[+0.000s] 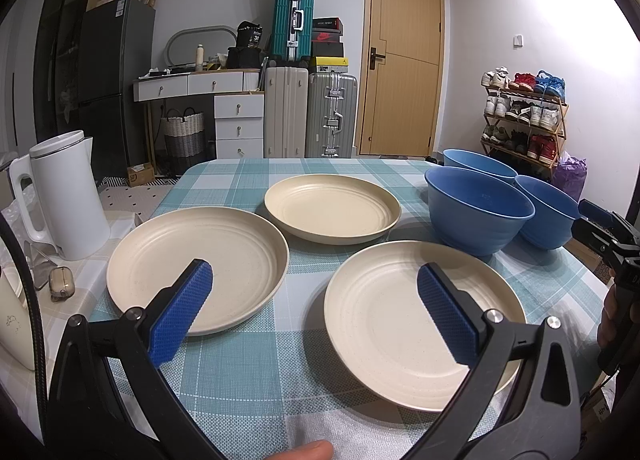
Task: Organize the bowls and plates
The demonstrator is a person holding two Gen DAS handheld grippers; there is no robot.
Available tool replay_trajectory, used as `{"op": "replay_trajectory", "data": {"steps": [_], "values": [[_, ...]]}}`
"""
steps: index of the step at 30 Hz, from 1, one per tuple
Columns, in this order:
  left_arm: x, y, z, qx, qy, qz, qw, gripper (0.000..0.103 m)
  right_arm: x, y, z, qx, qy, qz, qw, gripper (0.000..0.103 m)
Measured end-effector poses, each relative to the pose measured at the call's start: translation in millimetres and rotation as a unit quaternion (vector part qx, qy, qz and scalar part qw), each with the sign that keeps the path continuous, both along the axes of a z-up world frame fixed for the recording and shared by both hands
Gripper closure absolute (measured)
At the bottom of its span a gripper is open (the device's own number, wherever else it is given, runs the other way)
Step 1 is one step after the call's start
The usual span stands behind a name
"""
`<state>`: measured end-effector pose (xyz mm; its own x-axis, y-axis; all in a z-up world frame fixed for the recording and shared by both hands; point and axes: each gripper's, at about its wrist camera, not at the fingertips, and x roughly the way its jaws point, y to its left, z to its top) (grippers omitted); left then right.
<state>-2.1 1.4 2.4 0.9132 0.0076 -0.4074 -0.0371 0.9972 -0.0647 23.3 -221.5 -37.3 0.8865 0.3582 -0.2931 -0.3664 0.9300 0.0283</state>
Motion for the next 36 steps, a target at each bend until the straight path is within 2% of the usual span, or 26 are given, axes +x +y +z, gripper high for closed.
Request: {"op": "replay_trajectory", "data": {"steps": [30, 36], "values": [[0.4, 3.9, -2.2, -0.001, 0.0, 0.006, 1.0, 0.001, 4.9, 0.0, -2.1, 0.004, 0.011, -0.003, 1.0, 0.0], [2.0, 11.6, -1.7, -0.02, 0.011, 0.013, 0.9997, 0.001, 5.2, 0.9, 7.4, 0.004, 0.021, -0.004, 1.0, 0.0]]}}
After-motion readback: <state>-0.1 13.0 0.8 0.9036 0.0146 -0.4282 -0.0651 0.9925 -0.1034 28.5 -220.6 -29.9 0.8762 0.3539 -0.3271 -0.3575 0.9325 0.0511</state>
